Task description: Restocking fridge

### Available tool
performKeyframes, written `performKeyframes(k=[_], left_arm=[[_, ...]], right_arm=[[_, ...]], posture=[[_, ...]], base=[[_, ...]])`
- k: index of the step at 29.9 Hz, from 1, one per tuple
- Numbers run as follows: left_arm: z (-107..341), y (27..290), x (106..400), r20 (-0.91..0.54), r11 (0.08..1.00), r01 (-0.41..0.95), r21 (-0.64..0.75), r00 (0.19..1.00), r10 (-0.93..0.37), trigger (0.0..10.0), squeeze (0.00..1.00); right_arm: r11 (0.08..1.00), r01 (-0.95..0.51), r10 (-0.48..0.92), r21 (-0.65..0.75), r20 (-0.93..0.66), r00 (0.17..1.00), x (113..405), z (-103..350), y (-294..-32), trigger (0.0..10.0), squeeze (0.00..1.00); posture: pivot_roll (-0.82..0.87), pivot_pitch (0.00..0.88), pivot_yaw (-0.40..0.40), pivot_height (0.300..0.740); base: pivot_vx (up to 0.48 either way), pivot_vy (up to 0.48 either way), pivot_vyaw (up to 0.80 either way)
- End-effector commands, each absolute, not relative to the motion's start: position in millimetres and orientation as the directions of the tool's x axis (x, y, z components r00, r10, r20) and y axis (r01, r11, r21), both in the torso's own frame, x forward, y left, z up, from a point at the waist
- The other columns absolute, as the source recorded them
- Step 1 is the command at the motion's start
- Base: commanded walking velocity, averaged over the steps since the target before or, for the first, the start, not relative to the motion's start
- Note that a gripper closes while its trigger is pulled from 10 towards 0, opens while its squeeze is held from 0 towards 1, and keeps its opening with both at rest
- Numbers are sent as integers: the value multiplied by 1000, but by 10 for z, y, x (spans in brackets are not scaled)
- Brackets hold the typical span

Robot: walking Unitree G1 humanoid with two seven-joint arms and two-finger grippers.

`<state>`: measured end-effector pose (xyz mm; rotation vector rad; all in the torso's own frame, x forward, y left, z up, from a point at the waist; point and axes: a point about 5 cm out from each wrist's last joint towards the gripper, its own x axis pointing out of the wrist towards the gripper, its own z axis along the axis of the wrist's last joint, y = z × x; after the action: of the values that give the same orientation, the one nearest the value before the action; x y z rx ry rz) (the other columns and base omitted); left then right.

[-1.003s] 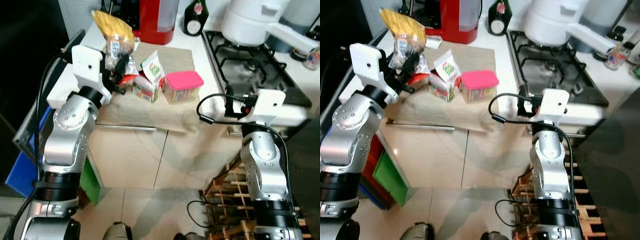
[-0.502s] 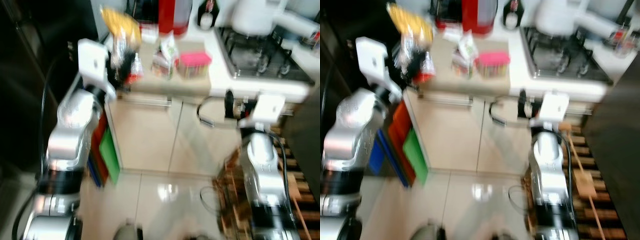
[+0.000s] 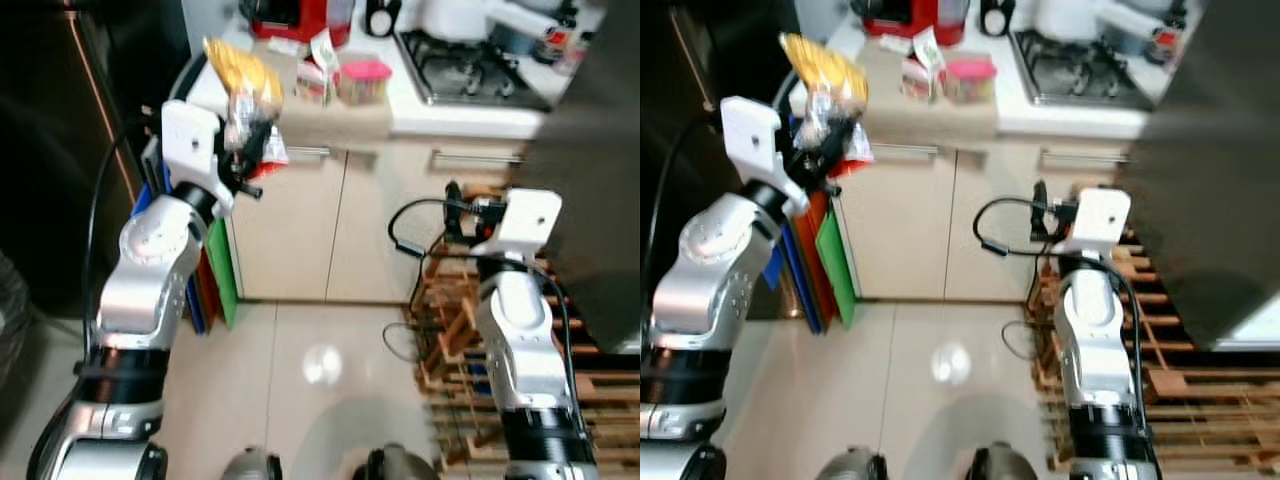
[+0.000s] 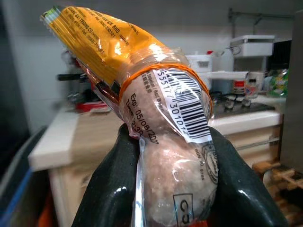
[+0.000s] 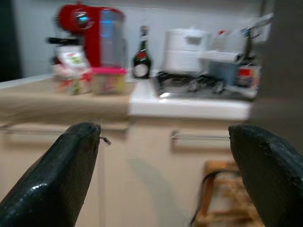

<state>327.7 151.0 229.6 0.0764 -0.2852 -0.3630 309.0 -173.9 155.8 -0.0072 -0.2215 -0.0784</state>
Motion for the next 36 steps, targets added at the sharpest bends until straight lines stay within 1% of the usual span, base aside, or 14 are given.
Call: performKeyframes(k=[1,5,9,18,36], left_arm=[[2367,1489,3255,302,932,340,128,881,-363,10000,0],[2336,1434,3229,299,922,364,132,872,-387,10000,0],[2258,1374,3207,278,910,392,133,867,-414,10000,0],[2149,1360,3230,248,913,395,104,879,-408,10000,0],[2124,1191,3243,252,893,440,90,858,-448,10000,0]], right_arm=[[998,69,-68,1,234,970,3092,1592,-1742,10000,0],[998,64,-62,-4,234,970,3101,1598,-1743,10000,0],[998,61,-57,-9,232,971,3108,1597,-1741,10000,0],[998,59,-53,-25,218,975,3061,1553,-1762,10000,0],[995,98,-89,-30,217,972,2985,1538,-1830,10000,0]], posture=[[43,0,-19,732],[41,0,-24,732],[36,0,-24,732],[11,0,-14,732],[-35,0,29,732]], base=[[0,0,0],[0,0,0],[0,-461,0],[0,-434,0],[0,-424,0]])
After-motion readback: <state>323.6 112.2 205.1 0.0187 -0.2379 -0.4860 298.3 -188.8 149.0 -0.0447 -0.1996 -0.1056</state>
